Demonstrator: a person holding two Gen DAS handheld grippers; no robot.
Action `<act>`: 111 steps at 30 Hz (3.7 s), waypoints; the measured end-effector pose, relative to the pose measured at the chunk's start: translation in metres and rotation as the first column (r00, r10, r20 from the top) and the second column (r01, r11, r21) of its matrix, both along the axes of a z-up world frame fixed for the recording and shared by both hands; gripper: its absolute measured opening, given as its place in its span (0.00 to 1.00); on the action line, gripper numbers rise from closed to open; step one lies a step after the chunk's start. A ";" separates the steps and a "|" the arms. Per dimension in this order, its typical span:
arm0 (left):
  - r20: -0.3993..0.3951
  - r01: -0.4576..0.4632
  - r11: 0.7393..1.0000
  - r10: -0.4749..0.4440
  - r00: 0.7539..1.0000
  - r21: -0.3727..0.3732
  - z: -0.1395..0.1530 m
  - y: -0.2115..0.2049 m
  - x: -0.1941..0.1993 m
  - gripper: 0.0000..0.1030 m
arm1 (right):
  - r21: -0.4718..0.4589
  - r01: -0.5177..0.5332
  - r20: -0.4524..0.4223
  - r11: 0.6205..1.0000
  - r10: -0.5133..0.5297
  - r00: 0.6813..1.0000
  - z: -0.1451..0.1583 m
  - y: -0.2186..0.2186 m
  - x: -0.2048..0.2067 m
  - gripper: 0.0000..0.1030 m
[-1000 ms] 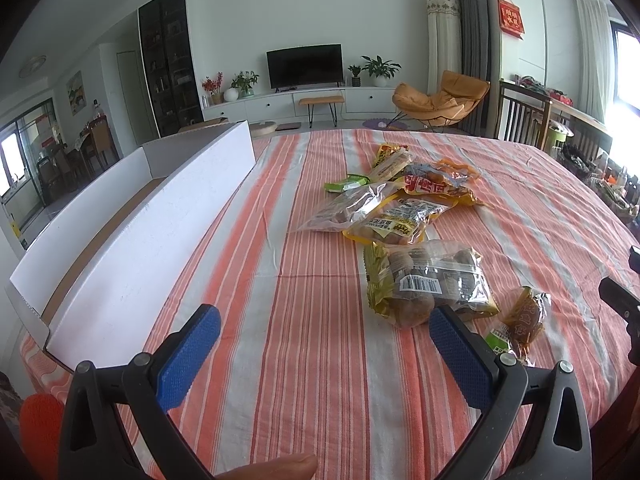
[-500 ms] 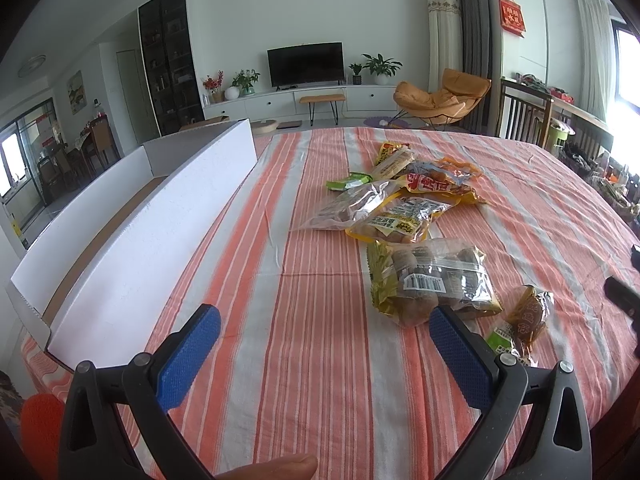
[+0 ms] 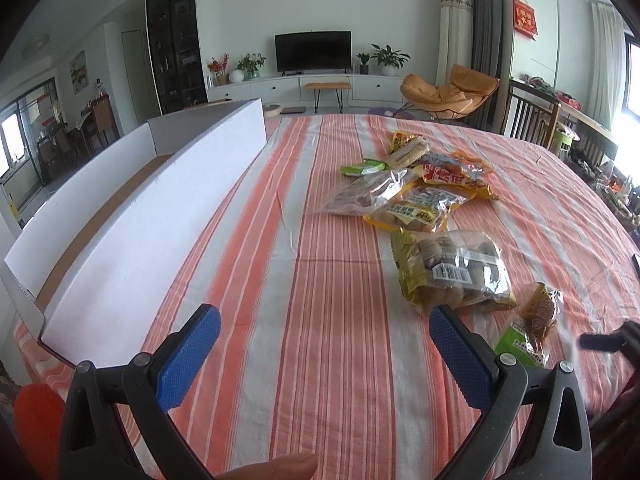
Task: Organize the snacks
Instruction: 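Reach the left tool to the clear bag of brown eggs and grasp it, then lift the egg bag with the left tool while the right tool grasps the green sausage packet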
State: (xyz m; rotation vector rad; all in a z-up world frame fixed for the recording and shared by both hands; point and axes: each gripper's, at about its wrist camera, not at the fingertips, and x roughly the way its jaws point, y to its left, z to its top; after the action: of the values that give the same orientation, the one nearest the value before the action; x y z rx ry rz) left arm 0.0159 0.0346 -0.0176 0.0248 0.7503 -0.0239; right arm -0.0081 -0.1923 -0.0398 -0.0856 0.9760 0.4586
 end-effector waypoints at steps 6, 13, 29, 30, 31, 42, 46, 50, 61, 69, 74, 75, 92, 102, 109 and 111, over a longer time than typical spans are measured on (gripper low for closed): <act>-0.020 0.037 0.999 -0.036 0.999 0.019 -0.006 -0.006 0.000 1.00 | -0.173 -0.043 -0.003 0.984 0.043 0.999 -0.015 0.032 0.026 0.94; -0.135 0.084 0.995 -0.077 0.988 0.045 -0.039 -0.018 0.016 1.00 | -0.208 0.259 0.040 0.943 -0.256 0.966 -0.010 -0.037 0.080 0.93; -0.231 0.157 0.987 -0.158 0.960 -0.021 -0.065 -0.013 0.043 1.00 | -0.108 0.370 0.060 0.923 -0.365 0.929 -0.011 -0.063 0.051 0.94; -0.224 0.152 0.988 -0.153 0.963 -0.020 -0.065 -0.014 0.043 1.00 | -0.107 0.370 0.064 0.923 -0.365 0.929 -0.011 -0.063 0.053 0.94; -0.221 0.147 0.989 -0.148 0.964 -0.020 -0.065 -0.013 0.042 1.00 | -0.105 0.372 0.068 0.922 -0.367 0.928 -0.011 -0.062 0.052 0.94; -0.245 0.185 0.982 -0.185 0.952 -0.021 -0.063 -0.011 0.041 1.00 | -0.095 0.381 0.096 0.920 -0.372 0.923 -0.012 -0.062 0.050 0.95; -0.310 0.291 0.957 -0.282 0.908 -0.021 -0.056 -0.011 0.046 1.00 | -0.093 0.380 0.104 0.920 -0.371 0.923 -0.012 -0.062 0.050 0.95; -0.251 0.431 0.902 -0.419 0.872 -0.008 -0.022 -0.015 0.043 1.00 | -0.093 0.380 0.106 0.920 -0.371 0.923 -0.012 -0.062 0.050 0.95; -0.267 0.778 0.608 -0.733 0.626 0.156 0.025 -0.088 0.074 1.00 | -0.092 0.380 0.108 0.920 -0.370 0.923 -0.012 -0.062 0.050 0.95; -0.405 0.839 0.543 -0.760 0.509 0.035 -0.014 -0.130 0.107 0.99 | -0.093 0.380 0.108 0.920 -0.370 0.923 -0.013 -0.062 0.050 0.95; -0.387 0.792 0.604 -0.711 0.587 0.092 -0.023 -0.123 0.097 0.63 | -0.093 0.380 0.108 0.920 -0.370 0.923 -0.013 -0.062 0.051 0.95; -0.377 0.776 0.627 -0.704 0.602 0.069 -0.021 -0.116 0.094 0.63 | -0.093 0.380 0.108 0.920 -0.370 0.923 -0.013 -0.062 0.051 0.95; -0.255 0.356 0.924 -0.381 0.889 -0.143 -0.014 0.015 0.053 0.60 | -0.093 0.380 0.109 0.920 -0.370 0.923 -0.013 -0.062 0.051 0.95; -0.234 0.309 0.950 -0.313 0.921 -0.056 -0.019 0.012 0.049 0.60 | -0.093 0.380 0.109 0.920 -0.370 0.922 -0.013 -0.062 0.051 0.95; -0.209 0.284 0.953 -0.300 0.931 -0.104 -0.015 0.015 0.052 0.59 | -0.096 0.363 0.089 0.927 -0.355 0.931 -0.012 -0.063 0.051 0.95; -0.196 0.273 0.956 -0.290 0.937 -0.110 -0.011 0.018 0.050 0.59 | -0.076 0.348 0.035 0.934 -0.346 0.937 -0.006 -0.069 0.049 0.93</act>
State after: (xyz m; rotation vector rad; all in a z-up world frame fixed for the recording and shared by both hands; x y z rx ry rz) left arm 0.0654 0.0528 -0.0289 0.0534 0.9523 -0.3356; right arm 0.0408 -0.2615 -0.0459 0.0100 0.9652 0.0916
